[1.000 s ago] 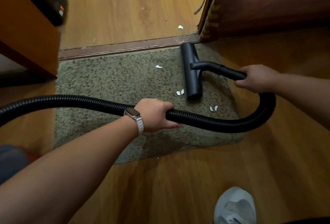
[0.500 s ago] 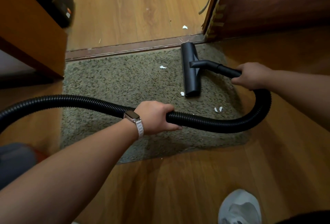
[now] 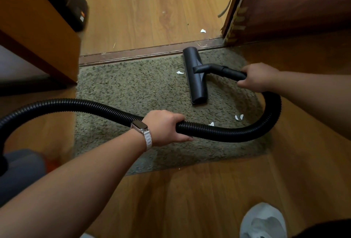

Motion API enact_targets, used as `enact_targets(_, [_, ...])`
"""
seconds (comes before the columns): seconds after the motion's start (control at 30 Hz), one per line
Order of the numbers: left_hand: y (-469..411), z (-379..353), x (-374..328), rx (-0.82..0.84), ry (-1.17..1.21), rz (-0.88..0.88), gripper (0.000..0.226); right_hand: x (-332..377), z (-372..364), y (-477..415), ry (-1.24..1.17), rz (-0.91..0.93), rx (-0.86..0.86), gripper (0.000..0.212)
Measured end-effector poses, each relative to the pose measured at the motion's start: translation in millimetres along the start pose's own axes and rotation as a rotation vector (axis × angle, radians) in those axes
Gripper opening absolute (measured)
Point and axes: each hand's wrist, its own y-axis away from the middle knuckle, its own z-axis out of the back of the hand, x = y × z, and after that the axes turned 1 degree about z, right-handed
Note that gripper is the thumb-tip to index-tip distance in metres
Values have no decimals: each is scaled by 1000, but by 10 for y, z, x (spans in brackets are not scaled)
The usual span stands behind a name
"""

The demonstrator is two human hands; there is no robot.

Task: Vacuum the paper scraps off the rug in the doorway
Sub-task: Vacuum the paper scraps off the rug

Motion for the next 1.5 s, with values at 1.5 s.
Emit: enact_targets(1.5, [38,-15,93,13,-34,17,58,130,-4,167,103,128,-1,21])
